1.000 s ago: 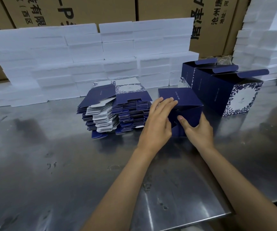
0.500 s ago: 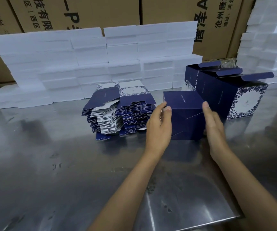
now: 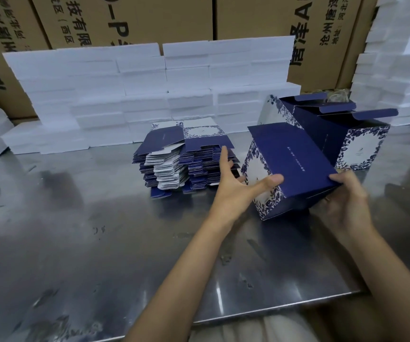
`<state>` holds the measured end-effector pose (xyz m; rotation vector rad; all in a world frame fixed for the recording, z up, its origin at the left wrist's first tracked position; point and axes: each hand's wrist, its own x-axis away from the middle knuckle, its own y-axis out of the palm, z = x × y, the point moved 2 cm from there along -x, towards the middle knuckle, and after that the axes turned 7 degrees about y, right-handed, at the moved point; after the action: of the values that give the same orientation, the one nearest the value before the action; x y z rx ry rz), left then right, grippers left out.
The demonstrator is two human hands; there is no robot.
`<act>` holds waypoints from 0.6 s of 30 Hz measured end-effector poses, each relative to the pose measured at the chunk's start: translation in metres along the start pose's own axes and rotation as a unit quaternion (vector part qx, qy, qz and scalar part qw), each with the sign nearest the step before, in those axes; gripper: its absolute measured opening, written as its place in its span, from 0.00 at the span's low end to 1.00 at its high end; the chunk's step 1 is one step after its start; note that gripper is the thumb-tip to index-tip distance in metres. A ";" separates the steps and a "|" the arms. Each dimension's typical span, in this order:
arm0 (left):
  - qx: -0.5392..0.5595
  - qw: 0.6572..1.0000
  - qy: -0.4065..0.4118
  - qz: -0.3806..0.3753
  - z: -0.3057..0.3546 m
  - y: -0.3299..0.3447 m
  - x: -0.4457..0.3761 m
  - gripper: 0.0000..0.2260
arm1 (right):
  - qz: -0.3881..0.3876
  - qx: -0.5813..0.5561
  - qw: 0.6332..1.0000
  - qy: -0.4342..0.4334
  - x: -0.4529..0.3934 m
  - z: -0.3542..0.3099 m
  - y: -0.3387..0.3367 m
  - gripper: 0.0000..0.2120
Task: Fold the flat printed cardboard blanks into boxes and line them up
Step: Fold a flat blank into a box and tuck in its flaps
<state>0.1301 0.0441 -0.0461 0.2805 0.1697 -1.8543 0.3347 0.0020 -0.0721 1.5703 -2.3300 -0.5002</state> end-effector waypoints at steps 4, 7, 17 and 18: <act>-0.001 0.999 0.037 -0.033 0.009 0.004 0.009 0.55 | 0.018 -0.023 1.000 -0.010 0.014 -0.008 0.008 0.12; -0.030 0.995 0.084 -0.043 0.022 0.006 0.015 0.43 | 0.026 -0.055 0.998 -0.031 0.022 -0.010 0.013 0.18; -0.177 0.948 0.220 0.146 0.039 -0.026 0.050 0.39 | -0.011 0.211 0.977 -0.011 0.008 0.022 0.049 0.16; -0.177 0.951 0.206 0.146 0.037 -0.033 0.053 0.40 | -0.019 0.227 0.974 -0.002 0.008 0.025 0.056 0.16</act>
<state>0.0800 -0.0042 -0.0262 0.4154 0.7046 -1.4208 0.2753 0.0173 -0.0698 1.8032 -2.5449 0.0325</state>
